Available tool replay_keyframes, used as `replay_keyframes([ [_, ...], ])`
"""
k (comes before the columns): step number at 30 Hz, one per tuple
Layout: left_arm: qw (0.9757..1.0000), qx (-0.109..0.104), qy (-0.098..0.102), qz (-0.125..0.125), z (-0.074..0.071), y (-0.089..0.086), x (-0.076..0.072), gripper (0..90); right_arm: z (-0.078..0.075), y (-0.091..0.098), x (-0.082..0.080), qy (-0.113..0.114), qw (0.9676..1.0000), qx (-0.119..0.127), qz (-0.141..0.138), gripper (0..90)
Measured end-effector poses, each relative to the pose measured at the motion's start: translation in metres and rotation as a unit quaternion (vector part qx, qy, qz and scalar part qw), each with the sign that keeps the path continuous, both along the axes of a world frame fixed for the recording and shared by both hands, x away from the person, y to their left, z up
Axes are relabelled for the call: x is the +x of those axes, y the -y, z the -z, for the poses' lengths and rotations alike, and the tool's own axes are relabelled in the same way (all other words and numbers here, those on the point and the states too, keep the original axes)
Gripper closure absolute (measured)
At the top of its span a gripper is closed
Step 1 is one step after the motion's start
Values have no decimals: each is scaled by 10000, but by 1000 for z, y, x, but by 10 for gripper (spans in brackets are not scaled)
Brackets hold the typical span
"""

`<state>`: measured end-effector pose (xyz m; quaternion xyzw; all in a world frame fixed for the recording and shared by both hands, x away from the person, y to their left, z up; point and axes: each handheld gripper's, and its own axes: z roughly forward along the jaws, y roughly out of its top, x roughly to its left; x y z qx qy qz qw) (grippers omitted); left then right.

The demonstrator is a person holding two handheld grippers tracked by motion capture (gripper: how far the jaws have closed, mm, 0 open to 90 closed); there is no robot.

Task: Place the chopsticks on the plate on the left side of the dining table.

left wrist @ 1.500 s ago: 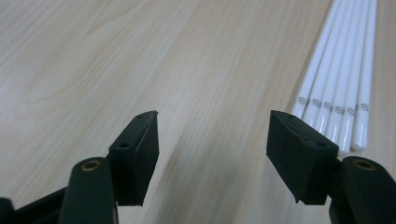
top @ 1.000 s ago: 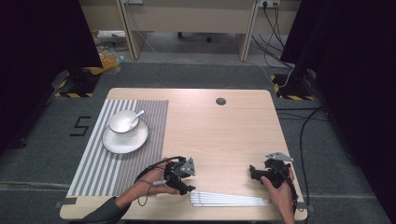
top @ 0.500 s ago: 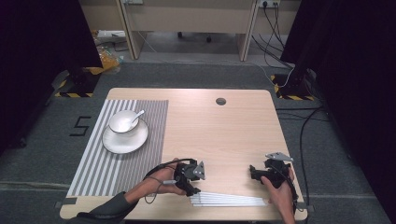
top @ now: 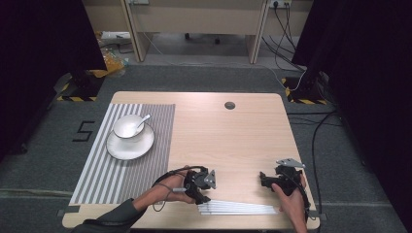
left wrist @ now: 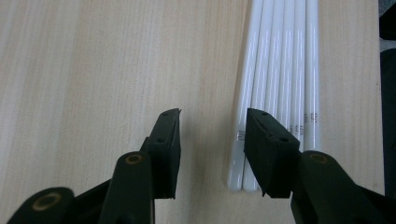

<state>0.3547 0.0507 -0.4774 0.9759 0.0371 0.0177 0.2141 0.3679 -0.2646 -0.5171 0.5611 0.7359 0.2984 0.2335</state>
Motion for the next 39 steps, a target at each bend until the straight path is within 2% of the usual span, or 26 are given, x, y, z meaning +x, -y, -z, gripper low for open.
replay_keyframes([
  [2, 9999, 95, 42, 37, 2, 1, 0, 565, 0, 0, 0, 0, 10000, -1, 1, 3],
  [8, 9999, 132, -1, 109, 4, 3, 1, 614, 0, 0, 0, 1, 10000, -1, -5, 3],
  [10, 9998, 152, 11, 156, 3, 4, 1, 697, 0, 0, 0, 1, 10000, -1, -9, 3],
  [11, 9997, 150, 11, 175, 3, 4, 1, 697, 0, 0, 0, 1, 10000, -1, -9, 3],
  [12, 9996, 164, -49, 239, 3, 4, 1, 756, 0, 0, 0, 1, 10000, -2, -8, 3],
  [14, 9995, 149, -83, 274, 3, 4, 1, 802, 0, 0, 0, 0, 10000, -2, -9, 3],
  [21, 9993, 209, -85, 312, 3, 2, 3, 834, 0, 0, 0, 1, 10000, -1, -10, 3],
  [33, 9992, 306, -213, 127, 2, -26, 8, 836, 0, 0, 0, 0, 10000, -1, -8, 3],
  [38, 9989, 380, -267, -25, 2, -50, 8, 835, 0, 0, 0, 0, 10000, -1, -8, 3],
  [39, 9989, 380, -267, -25, 2, -50, 8, 835, 0, 0, 0, 0, 10000, -1, -8, 3],
])
